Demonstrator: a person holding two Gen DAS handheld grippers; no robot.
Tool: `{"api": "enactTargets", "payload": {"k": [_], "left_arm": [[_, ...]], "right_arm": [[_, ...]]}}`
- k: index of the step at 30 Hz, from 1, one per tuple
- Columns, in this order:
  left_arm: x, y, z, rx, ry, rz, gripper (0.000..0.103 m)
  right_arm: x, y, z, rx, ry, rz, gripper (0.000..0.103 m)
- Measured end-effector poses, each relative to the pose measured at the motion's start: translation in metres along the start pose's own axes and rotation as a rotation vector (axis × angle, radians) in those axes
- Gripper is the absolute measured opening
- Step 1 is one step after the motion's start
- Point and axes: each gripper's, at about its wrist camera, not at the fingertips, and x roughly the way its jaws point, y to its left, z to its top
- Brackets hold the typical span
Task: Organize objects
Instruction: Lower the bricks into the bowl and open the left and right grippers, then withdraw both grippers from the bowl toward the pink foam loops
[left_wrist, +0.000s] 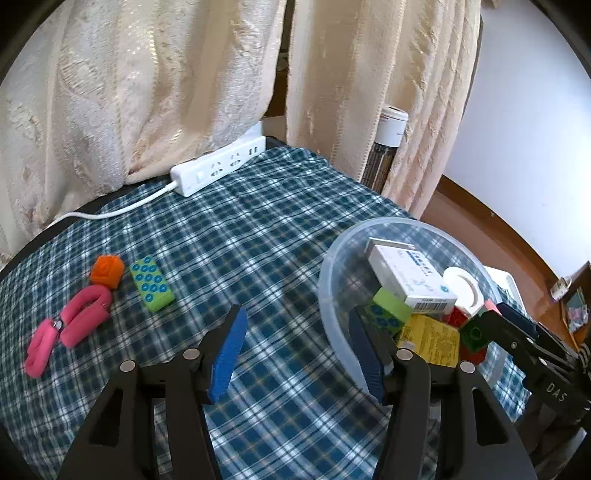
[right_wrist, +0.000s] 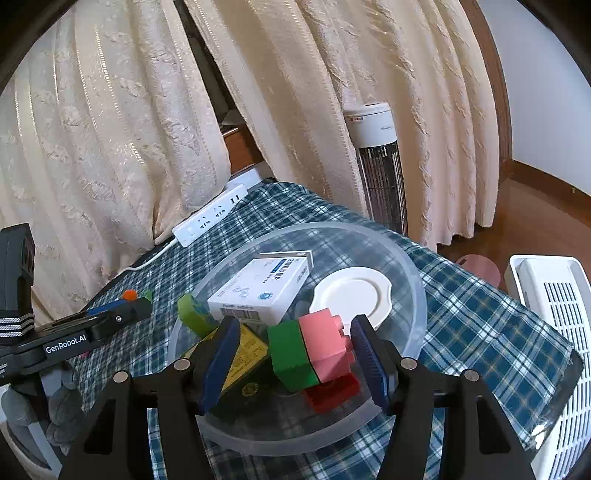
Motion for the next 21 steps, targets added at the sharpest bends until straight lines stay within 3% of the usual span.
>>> {"api": "enactTargets", "payload": {"k": [21], "left_arm": [[-0.026, 0.072, -0.026, -0.121, -0.015, 0.106, 0.062]], "right_arm": [[-0.011, 0.029, 0.000, 0.000, -0.050, -0.051, 0.073]]}}
